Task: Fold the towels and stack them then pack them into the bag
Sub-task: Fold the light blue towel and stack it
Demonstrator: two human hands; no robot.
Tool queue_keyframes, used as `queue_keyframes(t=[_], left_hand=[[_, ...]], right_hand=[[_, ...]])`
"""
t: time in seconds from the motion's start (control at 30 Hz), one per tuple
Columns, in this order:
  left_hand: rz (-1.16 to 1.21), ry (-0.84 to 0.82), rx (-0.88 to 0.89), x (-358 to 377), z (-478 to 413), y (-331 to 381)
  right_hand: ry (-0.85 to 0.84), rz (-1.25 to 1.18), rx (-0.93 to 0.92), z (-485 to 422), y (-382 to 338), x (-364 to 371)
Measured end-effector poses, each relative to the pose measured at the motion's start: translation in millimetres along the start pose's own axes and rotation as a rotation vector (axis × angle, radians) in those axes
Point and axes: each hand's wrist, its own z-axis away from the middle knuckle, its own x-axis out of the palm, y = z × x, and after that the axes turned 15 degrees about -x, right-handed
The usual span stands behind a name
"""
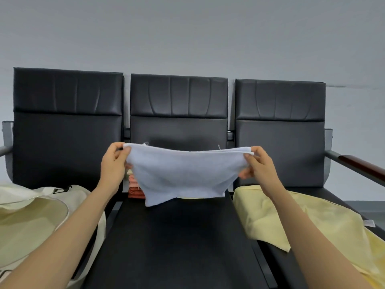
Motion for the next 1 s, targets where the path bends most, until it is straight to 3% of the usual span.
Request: queue_keyframes(t=[0.13, 0.33, 0.43, 0.6, 0.87, 1.0], left_hand=[[-0.106, 0.035, -0.023, -6.6, -1.8, -7.8], [-0.309, 0.126, 0.095, -9.9, 1.2, 4.6], [-0.368, 0.083, 0.024, -6.6, -1.9, 9.7], [-0.093, -0.111, -0.267, -1.6, -6.0, 4.7], [0.101, -0.098, -0.050, -7.1, -0.5, 7.1], [0.003, -0.086, -0.023, -18.5, 7.5, -0.6]], right_hand=[[0.067, 0.142, -0.015, 0.7, 0.0, 2.3], [0.101, 0.204, 0.004, -7.0, -3.2, 2.8], [0.072, 0.193, 0.073, -11.2, -3.5, 2.8], [-0.059, 0.025, 0.212, -11.2, 7.1, 2.5], [0.044, -0.154, -0.009, -7.3, 2.6, 4.1], [0.041, 0.005, 0.014, 1.9, -1.7, 3.2]])
